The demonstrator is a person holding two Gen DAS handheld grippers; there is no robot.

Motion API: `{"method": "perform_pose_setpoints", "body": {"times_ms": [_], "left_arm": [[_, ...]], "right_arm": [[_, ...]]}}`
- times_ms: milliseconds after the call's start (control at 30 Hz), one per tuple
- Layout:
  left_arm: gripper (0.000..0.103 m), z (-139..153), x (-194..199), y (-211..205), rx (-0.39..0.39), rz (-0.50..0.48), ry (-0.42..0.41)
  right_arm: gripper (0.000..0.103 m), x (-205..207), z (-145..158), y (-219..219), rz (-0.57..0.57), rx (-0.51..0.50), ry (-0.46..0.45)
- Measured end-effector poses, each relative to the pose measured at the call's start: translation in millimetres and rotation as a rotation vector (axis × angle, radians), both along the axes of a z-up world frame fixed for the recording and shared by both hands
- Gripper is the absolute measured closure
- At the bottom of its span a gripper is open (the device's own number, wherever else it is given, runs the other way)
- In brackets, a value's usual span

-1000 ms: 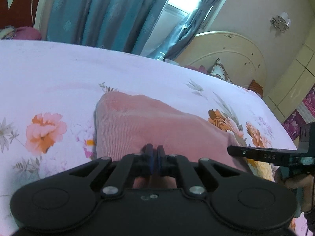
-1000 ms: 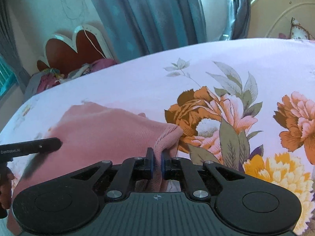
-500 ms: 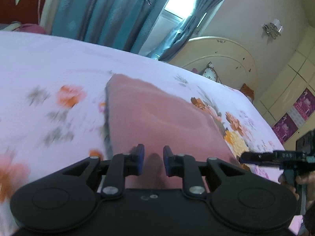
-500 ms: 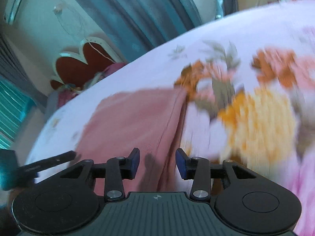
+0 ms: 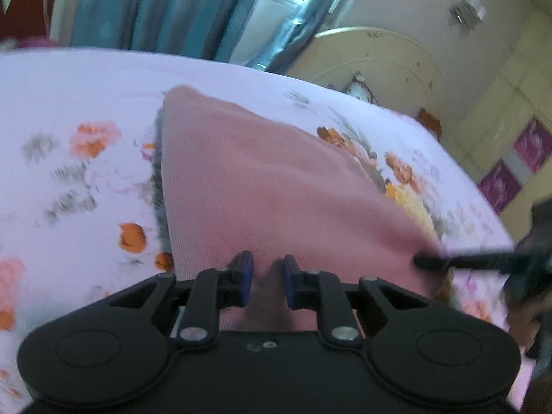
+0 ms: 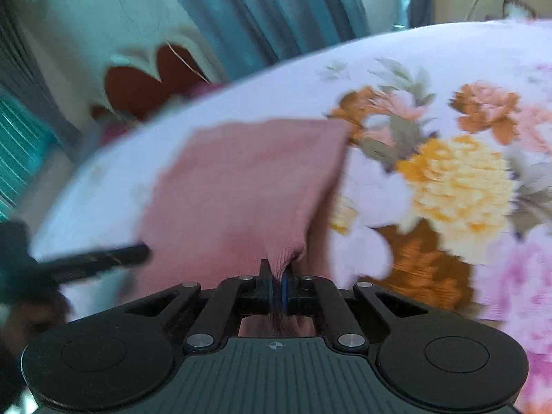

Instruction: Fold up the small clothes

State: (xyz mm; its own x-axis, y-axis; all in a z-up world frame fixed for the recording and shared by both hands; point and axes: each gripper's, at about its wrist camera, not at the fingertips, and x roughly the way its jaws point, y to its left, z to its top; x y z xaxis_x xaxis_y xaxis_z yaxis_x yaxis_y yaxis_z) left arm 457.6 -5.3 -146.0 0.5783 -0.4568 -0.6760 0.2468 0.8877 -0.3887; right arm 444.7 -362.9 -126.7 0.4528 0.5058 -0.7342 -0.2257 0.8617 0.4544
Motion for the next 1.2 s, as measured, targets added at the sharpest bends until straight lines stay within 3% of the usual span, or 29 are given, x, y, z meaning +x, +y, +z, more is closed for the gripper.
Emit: {"method": "perform_pose_setpoints", "body": {"times_ms": [67,167,200,267,400,467,500,533,600,800,900,967,1000,1133,1200], "left_arm": [[0.086,-1,1,6,-0.035,0.031,0.019],[0.086,16,-14,12,-0.044,0.006,-0.012],[0.086,21,-21,15,-0.046,0.006,-0.026],[0.086,24,-26,17,-0.031,0.011,-0.042],[0.086,3,-21,4,-0.011,-0.018,0.029],[0.086,-5,-24,-4,-0.006,-0.036,0.070],[0.086,-8,-26,-7,0.004,-0.043,0.083],[0.086,-9,-28,-8,0.017,-0.047,0.086],[0.086,-8,-32,-9,0.025,-0.045,0.084],[0.082,16,-35,-10,0.120,-0.013,0.012],[0.069,26,-28,-13,0.195,0.006,-0.036],[0.046,30,-22,-15,0.214,0.026,-0.061],[0.046,33,-20,-16,0.240,0.046,-0.072],[0.045,43,-12,-13,0.207,0.069,-0.080],[0.044,42,-7,-14,0.238,0.075,-0.077]], "right_arm": [[0.100,-1,-15,1,-0.022,0.023,0.023],[0.096,-7,5,-5,-0.087,0.021,-0.013],[0.078,-13,15,-7,-0.112,-0.001,-0.060],[0.067,-21,36,-4,-0.121,-0.044,-0.170],[0.067,-16,41,40,0.008,-0.072,-0.252],[0.067,-16,26,64,0.087,-0.177,-0.283],[0.069,-13,11,73,0.112,-0.252,-0.249],[0.076,-12,-3,74,0.119,-0.291,-0.228],[0.076,-15,-3,66,0.106,-0.256,-0.240],[0.076,-14,4,67,0.132,-0.288,-0.226],[0.075,-11,20,54,0.062,-0.222,-0.257],[0.046,-3,26,44,-0.011,-0.164,-0.269],[0.025,2,28,37,-0.038,-0.126,-0.267],[0.025,24,23,19,-0.065,-0.022,-0.187],[0.026,32,16,11,-0.074,0.033,-0.142]]}}
